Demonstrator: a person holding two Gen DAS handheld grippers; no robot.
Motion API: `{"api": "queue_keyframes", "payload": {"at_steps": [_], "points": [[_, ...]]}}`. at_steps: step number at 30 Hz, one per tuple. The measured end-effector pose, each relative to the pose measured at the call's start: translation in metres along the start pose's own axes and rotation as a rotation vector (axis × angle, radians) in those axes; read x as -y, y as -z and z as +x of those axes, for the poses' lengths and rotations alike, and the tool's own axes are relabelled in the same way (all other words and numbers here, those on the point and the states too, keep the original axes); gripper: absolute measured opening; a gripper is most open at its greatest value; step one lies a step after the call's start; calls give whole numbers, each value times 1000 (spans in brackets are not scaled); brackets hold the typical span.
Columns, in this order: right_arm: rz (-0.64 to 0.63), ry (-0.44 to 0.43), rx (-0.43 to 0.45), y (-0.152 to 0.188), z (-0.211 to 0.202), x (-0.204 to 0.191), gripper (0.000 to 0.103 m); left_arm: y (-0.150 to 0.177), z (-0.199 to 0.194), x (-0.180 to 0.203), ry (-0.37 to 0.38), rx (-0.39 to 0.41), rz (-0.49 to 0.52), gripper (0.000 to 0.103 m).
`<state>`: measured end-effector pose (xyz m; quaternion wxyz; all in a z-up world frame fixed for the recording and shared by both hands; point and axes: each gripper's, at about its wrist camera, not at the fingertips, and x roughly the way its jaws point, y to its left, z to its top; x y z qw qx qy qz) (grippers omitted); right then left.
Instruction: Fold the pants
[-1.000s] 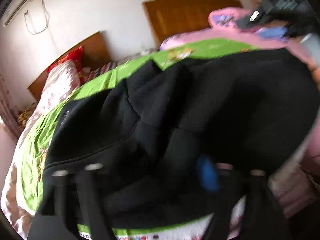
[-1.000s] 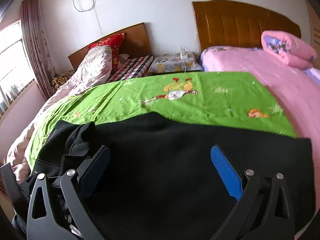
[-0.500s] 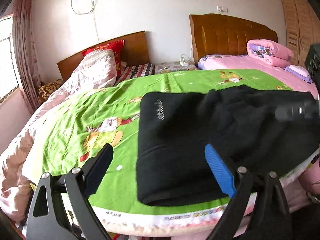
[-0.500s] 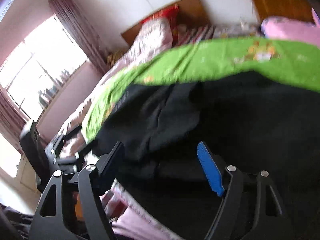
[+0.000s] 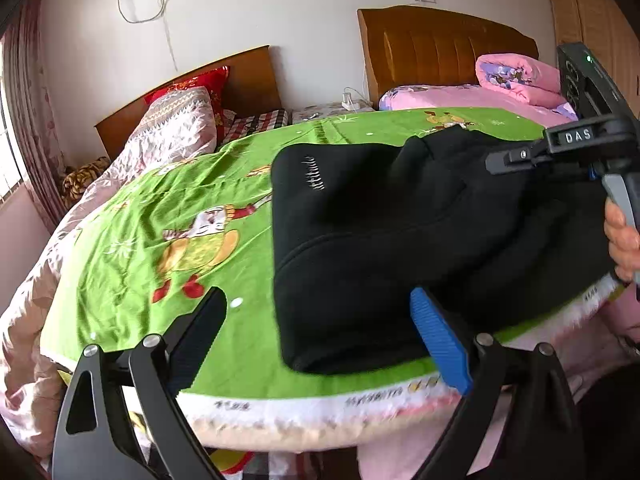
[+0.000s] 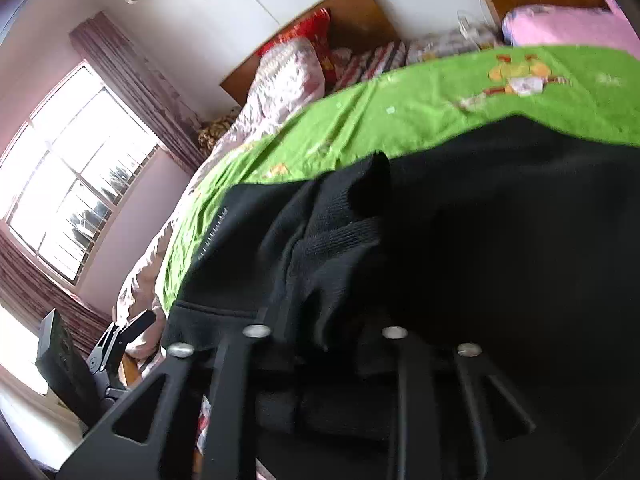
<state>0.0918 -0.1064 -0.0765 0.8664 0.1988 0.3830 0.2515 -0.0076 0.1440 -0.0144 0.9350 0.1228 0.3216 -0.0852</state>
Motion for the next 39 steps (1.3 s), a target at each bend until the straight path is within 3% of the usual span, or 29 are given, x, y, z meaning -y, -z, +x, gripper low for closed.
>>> {"api": "queue_keyframes", "payload": {"at_steps": [7,11,13,15,16,19,24,26,34,36,39], "points": [[-81,-36,127,-12,-39,-34,11,8,-3,-3,-17,-17,-10,93],[-101,-52,168,-15,-57,-46,11,-3,-5,2,-23,23,-15,93],[-101,-56,198,-13,-69,-47,5,-9,-3,4,-44,38,-10,90],[-103,-56,207,-12,-76,-46,5,-10,4,5,-24,17,7,67],[-103,-47,189,-9,-77,-42,5,-9,7,7,36,-6,17,45],[-88,-61,88,2,-63,-30,6,-5,7,14,18,5,58,44],[-65,-27,-49,34,-35,-17,19,-4,3,11,35,3,66,50],[-33,-27,-78,42,-28,-9,19,-3,4,11,20,6,65,65],[83,-85,-109,52,-18,13,23,-4,6,11,8,12,45,73],[91,-145,-83,52,-25,11,89,-4,5,10,5,16,44,75],[66,-114,-43,52,-32,6,90,-4,4,8,4,20,34,76]]}}
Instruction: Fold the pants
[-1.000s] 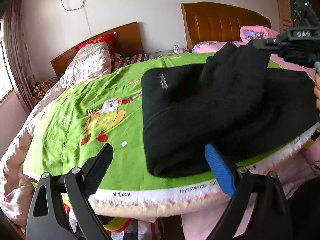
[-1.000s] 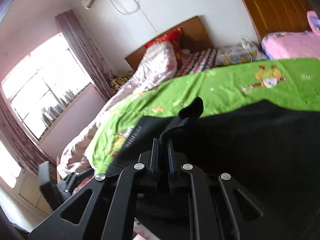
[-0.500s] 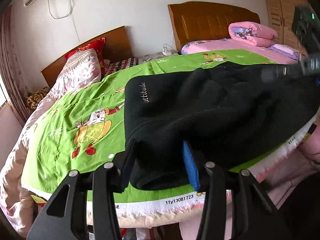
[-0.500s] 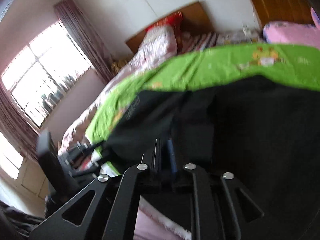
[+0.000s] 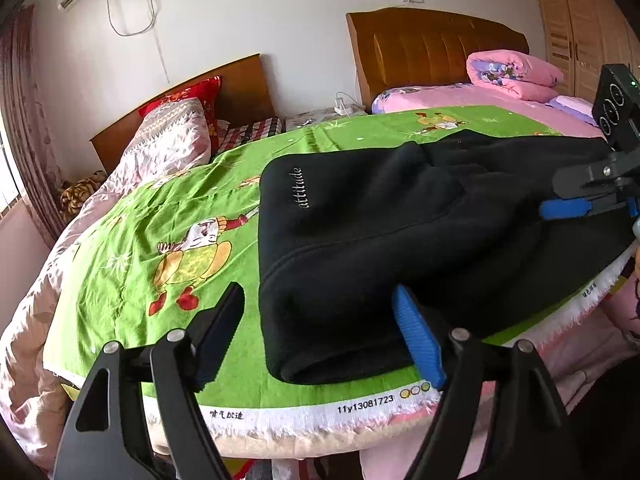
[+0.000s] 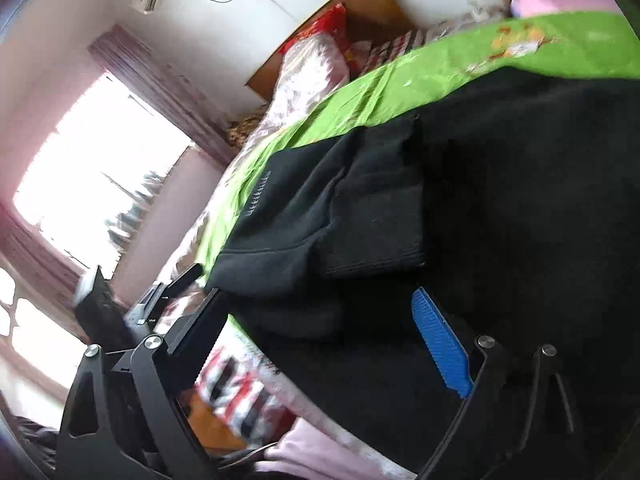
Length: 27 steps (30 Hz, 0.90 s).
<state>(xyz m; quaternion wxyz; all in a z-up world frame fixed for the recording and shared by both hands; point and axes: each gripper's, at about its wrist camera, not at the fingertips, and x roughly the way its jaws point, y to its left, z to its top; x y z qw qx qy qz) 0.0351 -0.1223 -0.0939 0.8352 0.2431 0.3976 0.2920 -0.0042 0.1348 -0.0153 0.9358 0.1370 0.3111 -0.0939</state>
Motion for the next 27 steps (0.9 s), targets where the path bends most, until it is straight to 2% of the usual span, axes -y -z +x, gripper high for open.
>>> {"api": "queue_keyframes", "payload": {"at_steps": [2,6,7,8,9,10,11,12,14,19,22,24,27], "points": [[29,-17,5,-3,2,4,87,0,0,0,-2,2,-1,76],[19,-39,-6,-12,16,4,61,-1,3,3,-13,-1,19,76],[15,-35,0,-15,20,3,58,-2,4,5,-17,0,26,76],[12,-31,6,-19,23,1,51,-2,5,6,-18,1,33,70],[14,-27,10,-22,26,1,39,-3,6,7,-11,0,37,64],[22,-17,11,-24,29,3,33,-3,7,8,5,-7,40,50],[23,-12,17,-26,30,4,19,-4,8,9,-8,-5,41,42],[14,-7,31,-24,28,3,13,-4,7,10,-17,4,50,36],[-18,2,57,-23,20,-4,11,-6,1,11,-21,22,63,17],[-90,-2,115,-15,-14,-26,11,-9,-26,12,-22,72,108,7],[-82,25,113,-9,-22,-19,10,-5,-26,20,-11,49,148,7],[-55,53,75,-6,-15,-4,11,-1,-18,24,-5,22,157,8],[5,70,10,3,0,21,11,6,-3,30,18,-21,167,20]]}}
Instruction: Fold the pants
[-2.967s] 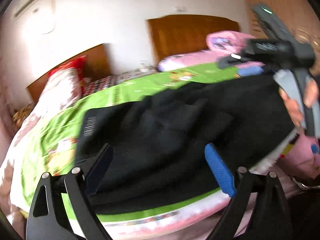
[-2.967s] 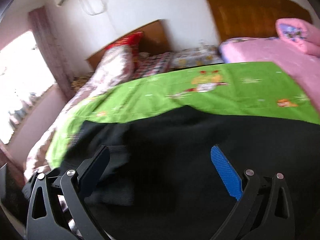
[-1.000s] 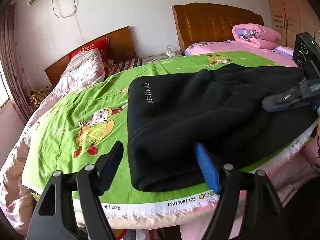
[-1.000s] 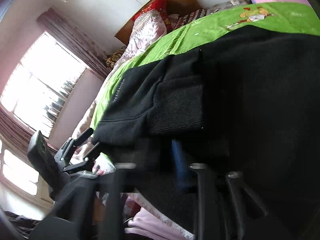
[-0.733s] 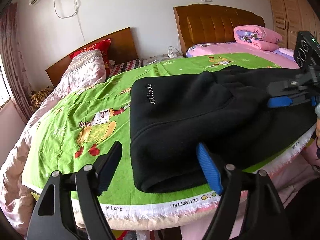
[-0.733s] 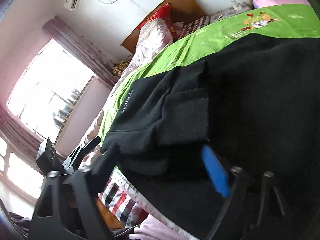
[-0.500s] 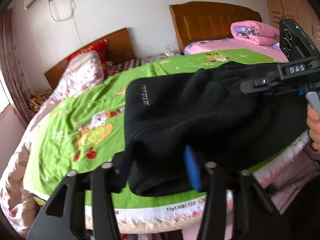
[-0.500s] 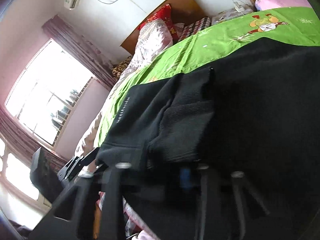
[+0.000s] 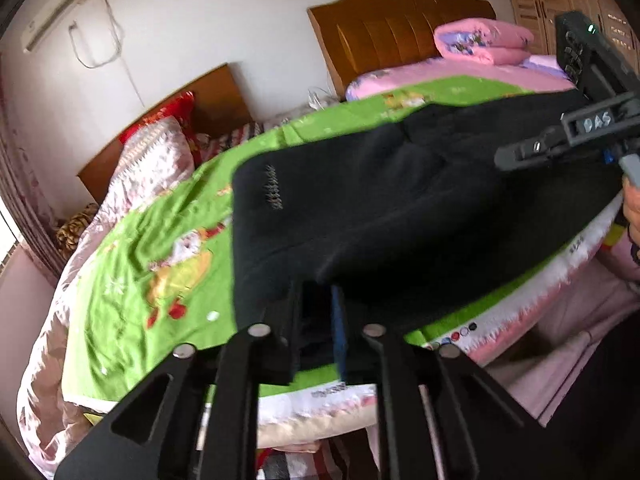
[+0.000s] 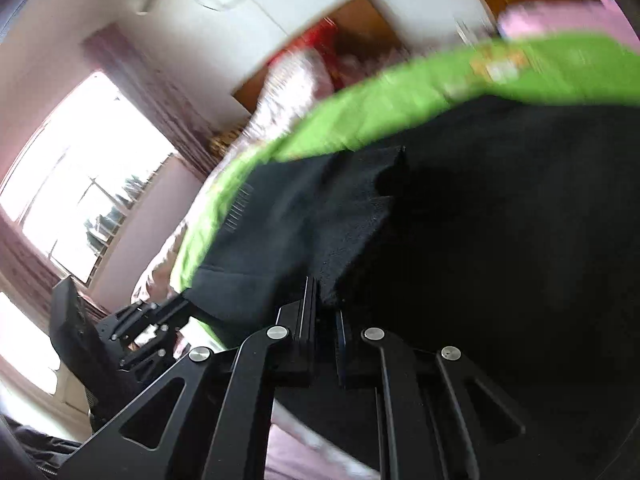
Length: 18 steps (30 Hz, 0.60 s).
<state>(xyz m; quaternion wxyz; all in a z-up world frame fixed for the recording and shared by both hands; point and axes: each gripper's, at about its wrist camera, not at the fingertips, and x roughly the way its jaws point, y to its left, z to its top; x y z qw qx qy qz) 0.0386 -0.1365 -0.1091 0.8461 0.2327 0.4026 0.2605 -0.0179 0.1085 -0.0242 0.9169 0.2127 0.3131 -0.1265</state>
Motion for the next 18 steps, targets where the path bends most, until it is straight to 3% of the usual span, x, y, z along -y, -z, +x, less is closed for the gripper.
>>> {"api": "queue_keyframes", "payload": {"at_steps": [2,4,5,6,7,8,12,15,18], "points": [[-1,5,12,2,0,3,10,2,4,4,33,-11,3,34],[-8,17,10,-1,-2,0,20,2,4,5,37,-11,17,37],[-14,27,12,-2,-4,-1,33,2,2,4,45,-7,19,41],[-22,27,16,-2,-7,-4,55,2,-1,2,61,2,14,44],[-34,13,25,-2,-12,-7,68,1,-4,0,76,10,6,52],[-43,19,38,-2,-17,-10,88,1,-8,-2,89,22,-2,59],[-45,64,45,-7,-23,-7,92,-4,-23,-9,96,74,-30,66],[23,43,-61,-14,-6,7,92,-6,-19,-16,85,84,-71,69],[-24,43,-138,-21,7,-2,93,-6,-4,-18,82,62,-96,70]]}}
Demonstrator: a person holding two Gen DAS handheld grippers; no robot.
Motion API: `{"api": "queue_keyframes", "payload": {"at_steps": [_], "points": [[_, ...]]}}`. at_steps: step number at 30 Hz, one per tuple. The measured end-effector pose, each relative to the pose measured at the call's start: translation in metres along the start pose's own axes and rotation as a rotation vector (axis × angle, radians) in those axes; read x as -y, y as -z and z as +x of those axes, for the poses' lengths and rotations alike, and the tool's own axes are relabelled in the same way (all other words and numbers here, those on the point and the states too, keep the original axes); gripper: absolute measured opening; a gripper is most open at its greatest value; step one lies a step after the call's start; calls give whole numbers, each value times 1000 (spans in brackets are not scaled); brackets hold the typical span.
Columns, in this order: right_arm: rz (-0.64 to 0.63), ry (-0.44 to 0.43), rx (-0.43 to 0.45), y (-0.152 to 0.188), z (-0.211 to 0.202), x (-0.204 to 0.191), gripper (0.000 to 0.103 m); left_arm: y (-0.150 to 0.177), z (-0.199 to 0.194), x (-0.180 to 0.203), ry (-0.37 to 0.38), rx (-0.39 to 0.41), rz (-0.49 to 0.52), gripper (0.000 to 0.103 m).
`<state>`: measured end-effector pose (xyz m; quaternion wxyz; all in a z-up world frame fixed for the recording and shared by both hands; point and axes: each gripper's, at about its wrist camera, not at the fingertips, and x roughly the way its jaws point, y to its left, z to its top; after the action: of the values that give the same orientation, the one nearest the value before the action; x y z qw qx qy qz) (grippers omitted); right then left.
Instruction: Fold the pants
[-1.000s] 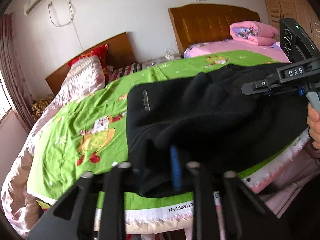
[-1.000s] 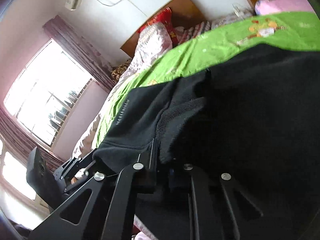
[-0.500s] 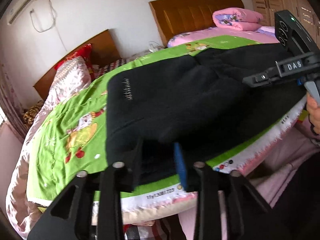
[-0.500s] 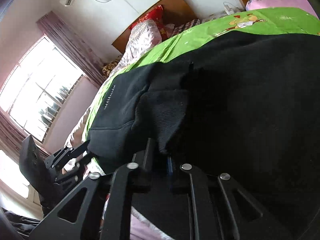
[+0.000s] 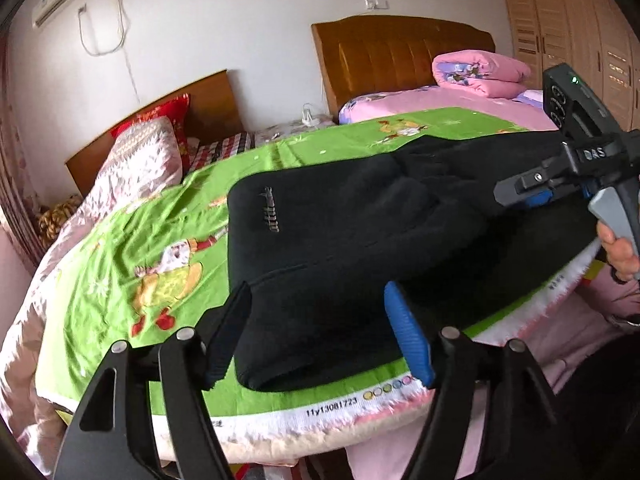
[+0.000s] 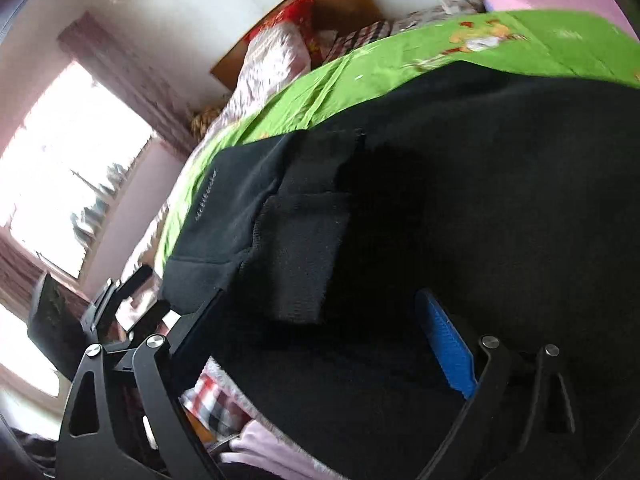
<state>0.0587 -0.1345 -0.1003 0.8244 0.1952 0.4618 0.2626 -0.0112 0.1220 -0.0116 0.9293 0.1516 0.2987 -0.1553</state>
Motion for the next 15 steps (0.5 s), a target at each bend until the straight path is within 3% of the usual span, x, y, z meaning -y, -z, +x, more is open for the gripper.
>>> {"api": "queue_keyframes", "payload": {"at_steps": [4,7,8,10,11,14,15], "points": [[-23,-90,-104,-8,14,-18,86,4,13,4,4,-15,-4,77],[-15,-106,-94,-16,19,-16,76,4,12,5,8,-11,-1,77],[-1,-104,-85,-18,21,-13,67,5,11,5,10,-11,1,77],[19,-130,-77,-20,25,-9,64,6,6,5,1,-12,13,77],[20,-129,-65,-19,25,-8,58,7,2,5,-5,-11,24,79],[-27,-97,35,-18,11,-6,28,14,-13,2,-34,-10,36,81],[-37,-97,66,-17,5,-9,24,18,-18,-1,-46,-13,36,83]]}}
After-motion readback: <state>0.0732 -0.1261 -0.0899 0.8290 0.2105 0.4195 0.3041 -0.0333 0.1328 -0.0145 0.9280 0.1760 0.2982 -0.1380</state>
